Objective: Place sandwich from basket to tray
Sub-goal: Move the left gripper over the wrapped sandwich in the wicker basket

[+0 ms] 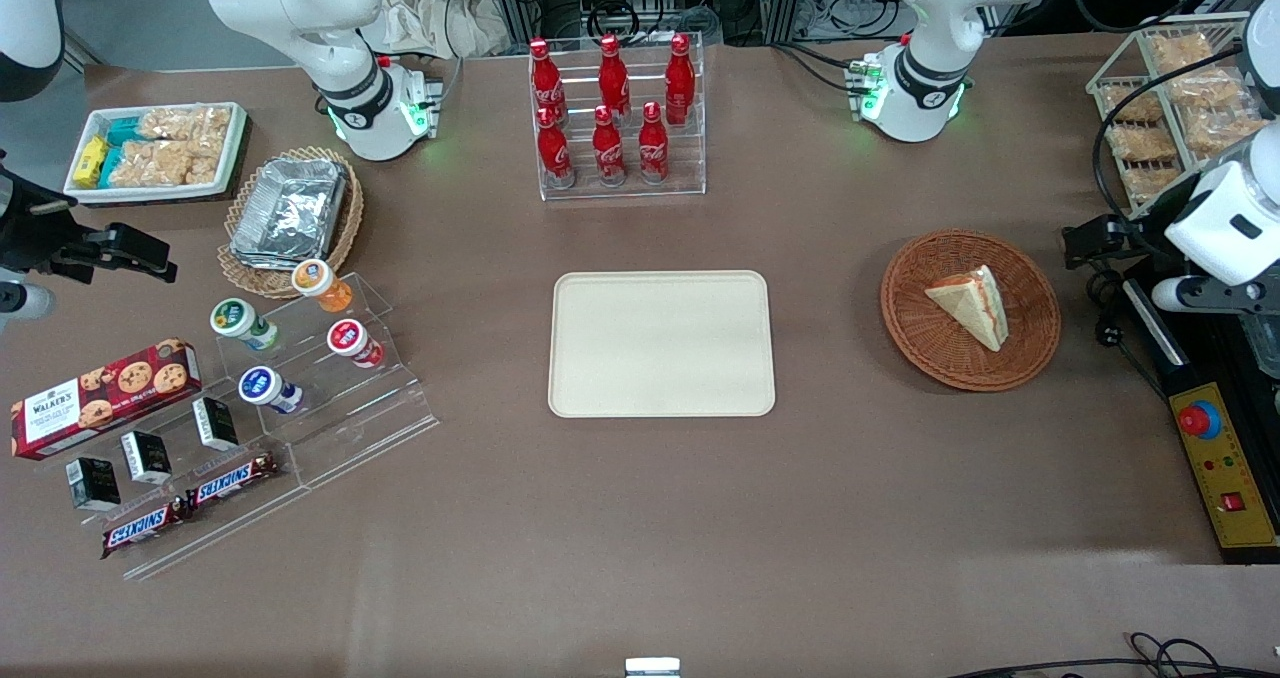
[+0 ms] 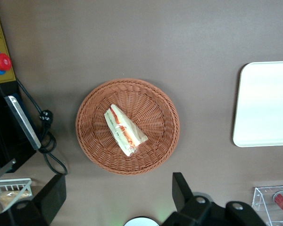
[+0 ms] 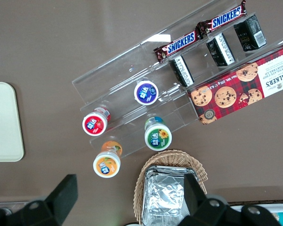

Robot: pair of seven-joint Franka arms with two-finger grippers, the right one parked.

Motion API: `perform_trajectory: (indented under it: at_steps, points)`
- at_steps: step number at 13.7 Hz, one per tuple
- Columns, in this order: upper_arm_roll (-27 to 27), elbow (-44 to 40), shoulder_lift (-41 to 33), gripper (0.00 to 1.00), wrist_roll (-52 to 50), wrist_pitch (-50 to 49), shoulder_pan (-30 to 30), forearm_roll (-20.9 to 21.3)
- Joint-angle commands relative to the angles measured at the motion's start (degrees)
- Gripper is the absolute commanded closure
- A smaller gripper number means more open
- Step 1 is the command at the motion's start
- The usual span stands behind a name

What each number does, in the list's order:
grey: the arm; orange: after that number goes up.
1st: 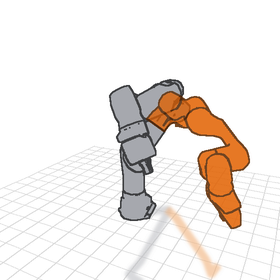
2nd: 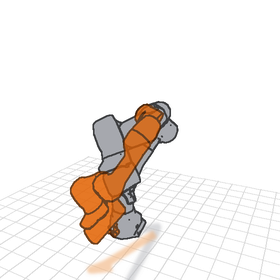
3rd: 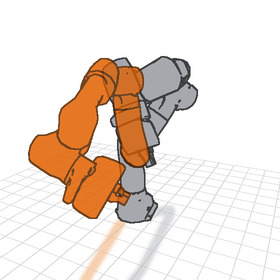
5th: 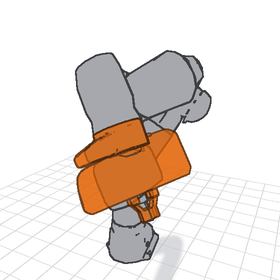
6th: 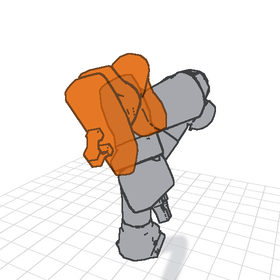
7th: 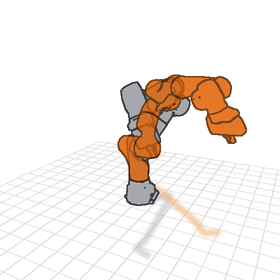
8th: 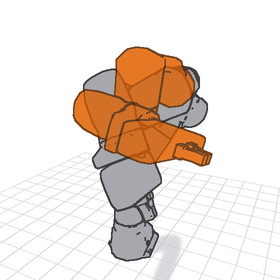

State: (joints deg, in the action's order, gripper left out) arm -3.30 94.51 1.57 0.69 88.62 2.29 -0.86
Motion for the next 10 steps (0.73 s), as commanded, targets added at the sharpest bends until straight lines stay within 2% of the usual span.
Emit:
perform_trajectory:
  at_steps: [1,6,10]
  points:
    - [0.3,11.4,-7.1,0.00,-6.5,7.4,-0.5,-1.7]
    - [0.3,19.2,-8.3,0.00,-24.0,13.9,-0.5,-1.7]
    - [0.6,27.9,-9.0,0.00,-29.5,19.1,0.2,-2.1]
